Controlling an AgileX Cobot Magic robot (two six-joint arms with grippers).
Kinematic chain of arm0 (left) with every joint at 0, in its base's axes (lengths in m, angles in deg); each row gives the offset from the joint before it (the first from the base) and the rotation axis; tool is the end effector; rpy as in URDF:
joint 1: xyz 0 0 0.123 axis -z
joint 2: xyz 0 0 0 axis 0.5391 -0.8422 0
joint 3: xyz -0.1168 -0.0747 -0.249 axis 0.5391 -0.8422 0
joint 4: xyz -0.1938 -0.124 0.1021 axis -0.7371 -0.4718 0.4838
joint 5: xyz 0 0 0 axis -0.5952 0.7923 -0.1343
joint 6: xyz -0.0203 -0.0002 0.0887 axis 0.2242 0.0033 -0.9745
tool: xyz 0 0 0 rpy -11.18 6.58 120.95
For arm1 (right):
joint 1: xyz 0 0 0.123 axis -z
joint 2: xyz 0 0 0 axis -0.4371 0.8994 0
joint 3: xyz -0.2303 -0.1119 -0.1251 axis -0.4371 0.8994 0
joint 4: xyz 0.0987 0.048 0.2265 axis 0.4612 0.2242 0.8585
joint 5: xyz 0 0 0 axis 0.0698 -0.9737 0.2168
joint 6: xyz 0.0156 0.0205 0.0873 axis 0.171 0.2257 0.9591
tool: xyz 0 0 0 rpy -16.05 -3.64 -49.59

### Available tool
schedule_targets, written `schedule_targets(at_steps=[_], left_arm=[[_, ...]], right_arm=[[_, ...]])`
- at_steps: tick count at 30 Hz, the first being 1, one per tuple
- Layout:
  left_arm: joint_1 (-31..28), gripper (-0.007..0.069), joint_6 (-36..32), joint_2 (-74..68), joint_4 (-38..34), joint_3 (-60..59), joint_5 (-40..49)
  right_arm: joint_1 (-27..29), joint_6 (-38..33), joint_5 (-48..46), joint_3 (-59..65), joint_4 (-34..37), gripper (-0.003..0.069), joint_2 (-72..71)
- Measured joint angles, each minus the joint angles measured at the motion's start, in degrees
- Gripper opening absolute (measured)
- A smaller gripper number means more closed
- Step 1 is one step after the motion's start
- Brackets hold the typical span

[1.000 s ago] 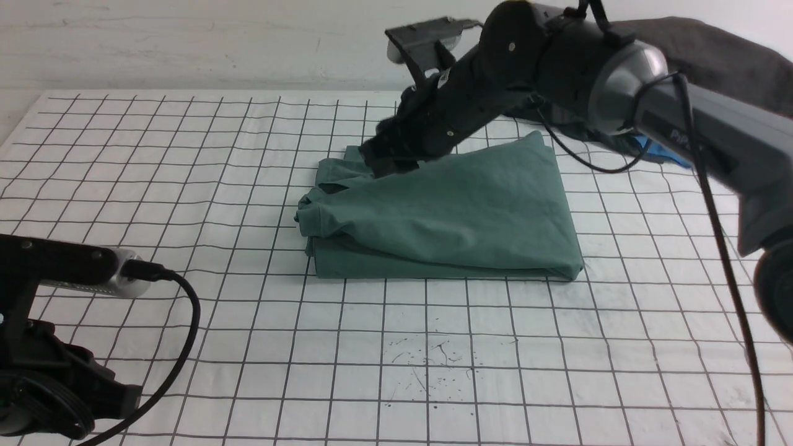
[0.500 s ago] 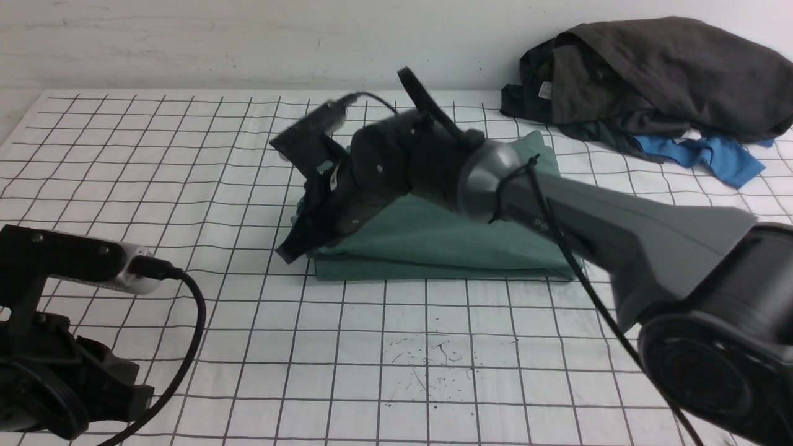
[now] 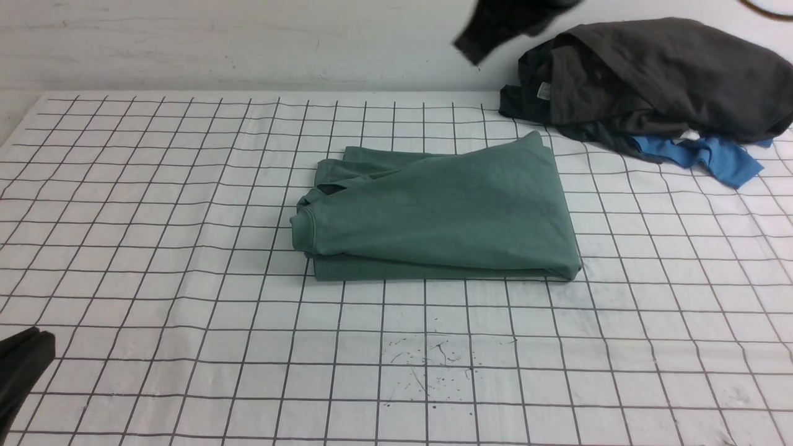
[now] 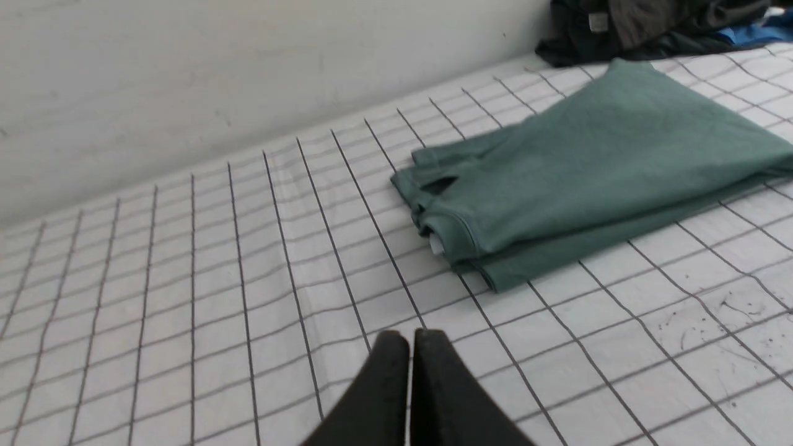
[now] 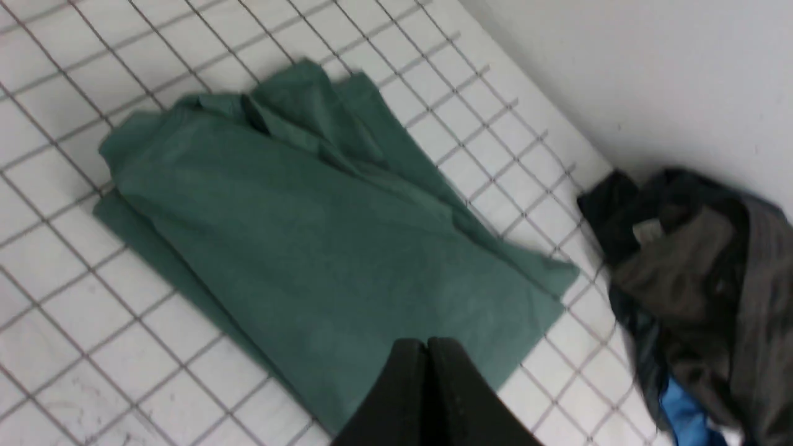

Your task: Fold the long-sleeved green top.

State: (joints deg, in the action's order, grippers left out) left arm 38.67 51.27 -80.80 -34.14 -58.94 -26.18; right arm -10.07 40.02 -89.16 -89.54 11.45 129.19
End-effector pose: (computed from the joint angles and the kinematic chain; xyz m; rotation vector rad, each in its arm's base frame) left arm 0.0596 -0.0223 0.2740 0.3616 1.7190 -0.1126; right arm 0.2943 0.1888 0.4354 -1.0106 2.2245 -0.1334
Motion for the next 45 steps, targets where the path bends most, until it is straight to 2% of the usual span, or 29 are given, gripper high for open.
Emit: schedule_targets(at_steps=[3, 6, 9, 12, 17, 23, 27, 34, 38, 45], left_arm=[[0.84, -0.0007, -1.86, 4.97, -0.11, -2.86, -3.23], [1.01, -0.0007, -2.36, 7.84, -0.11, -4.23, -4.48], [1.01, -0.0007, -2.44, 8.64, -0.17, -4.9, -4.59], [1.01, -0.0007, -2.51, 8.7, -0.22, -5.32, -4.04], [1.01, -0.0007, -2.57, 8.7, -0.22, -5.32, -2.38], [1.01, -0.0007, -2.57, 8.7, -0.22, -5.32, -1.77], [1.01, -0.0007, -2.57, 8.7, -0.22, -5.32, -1.77], [1.01, -0.0007, -2.57, 8.7, -0.27, -5.36, -1.7], [1.01, -0.0007, -2.57, 8.7, -0.22, -5.36, -1.64], [1.01, -0.0007, -2.57, 8.7, -0.22, -5.36, -1.36]], right_arm=[[2.81, 2.39, 1.32, 15.15, 2.43, -0.0014, -10.71], [4.26, 3.25, 8.56, 31.7, 8.49, -0.0014, -22.94], [4.26, 3.19, 15.8, 42.53, 13.56, -0.0014, -31.3], [4.21, 2.54, 29.86, 60.18, 22.98, -0.0014, -44.33], [4.21, 0.98, 47.81, 79.94, 26.29, -0.0014, -56.61], [4.21, -0.57, 54.06, 91.62, 27.11, -0.0014, -63.09], [4.21, -0.57, 53.91, 96.26, 27.11, -0.0014, -64.12], [4.45, 0.34, 51.68, 98.84, 21.49, -0.0014, -66.84], [8.81, 1.88, 54.65, 101.11, 19.19, -0.0014, -75.56], [20.74, 3.94, 60.63, 107.26, 18.52, -0.0014, -88.96]])
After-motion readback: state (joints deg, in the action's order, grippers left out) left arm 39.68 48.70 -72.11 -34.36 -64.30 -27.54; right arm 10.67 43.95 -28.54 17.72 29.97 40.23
